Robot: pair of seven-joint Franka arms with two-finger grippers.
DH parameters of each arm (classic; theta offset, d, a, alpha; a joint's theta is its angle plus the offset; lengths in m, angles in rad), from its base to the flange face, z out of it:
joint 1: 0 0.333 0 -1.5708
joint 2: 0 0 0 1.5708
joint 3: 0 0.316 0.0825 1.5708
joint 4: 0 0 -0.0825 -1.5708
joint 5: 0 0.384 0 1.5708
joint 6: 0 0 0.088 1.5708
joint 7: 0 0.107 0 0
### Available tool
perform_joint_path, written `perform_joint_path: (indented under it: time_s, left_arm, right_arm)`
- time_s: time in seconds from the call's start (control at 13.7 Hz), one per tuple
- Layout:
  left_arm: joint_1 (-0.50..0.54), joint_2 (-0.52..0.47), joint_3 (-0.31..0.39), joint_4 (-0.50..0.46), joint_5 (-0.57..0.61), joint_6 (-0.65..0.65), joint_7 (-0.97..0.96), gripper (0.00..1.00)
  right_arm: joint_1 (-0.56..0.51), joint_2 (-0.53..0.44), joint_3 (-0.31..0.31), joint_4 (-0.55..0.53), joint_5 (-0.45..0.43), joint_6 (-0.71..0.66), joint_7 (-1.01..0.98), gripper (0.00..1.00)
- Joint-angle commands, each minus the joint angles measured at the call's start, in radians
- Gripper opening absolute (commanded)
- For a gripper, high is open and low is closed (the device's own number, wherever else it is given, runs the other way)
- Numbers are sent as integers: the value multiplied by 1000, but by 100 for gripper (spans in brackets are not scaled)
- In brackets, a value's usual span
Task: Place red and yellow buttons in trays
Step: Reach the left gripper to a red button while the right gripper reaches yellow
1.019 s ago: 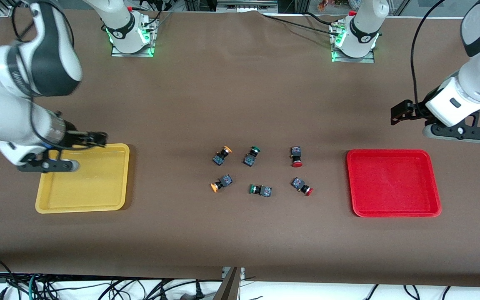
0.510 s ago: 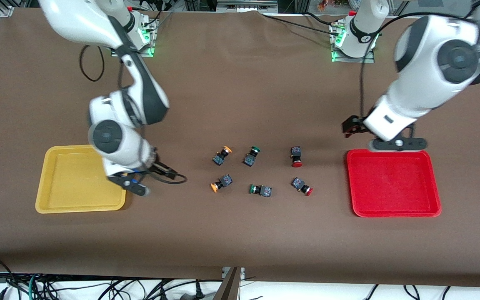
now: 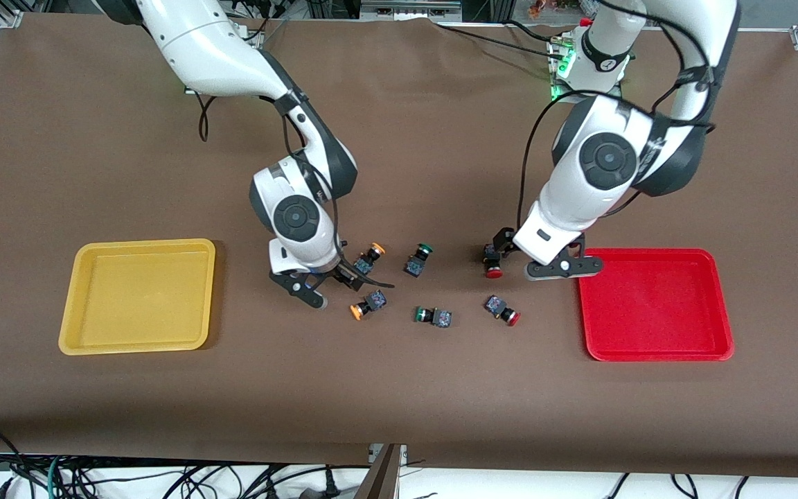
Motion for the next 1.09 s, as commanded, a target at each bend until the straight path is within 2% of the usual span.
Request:
perform_joint_path:
  time_s: [0.0,0.22,0.51,0.73,0.8,0.95,1.02]
  left_arm:
    - [-26,-10,10,-133,4,170,-33,100]
    - [-63,60,13,-139,23,245,-69,100]
    - [-70,131,10,-157,174,316,-177,100]
    - [-69,180,11,-184,177,402,-179,100]
    - [-69,195,11,-184,177,417,-179,100]
    - [-69,214,10,-184,177,436,-180,100]
    - [-69,212,10,-184,177,436,-180,100]
  right_arm:
    - [25,34,-7,18,7,48,54,100]
    - [55,57,-7,18,7,58,68,100]
    - [80,80,-7,18,7,75,70,100]
    - [94,81,-7,16,9,76,81,98]
    - [94,81,-7,16,9,75,79,81]
    - [94,81,-7,16,7,75,62,35]
    - [94,83,-7,16,9,75,55,21]
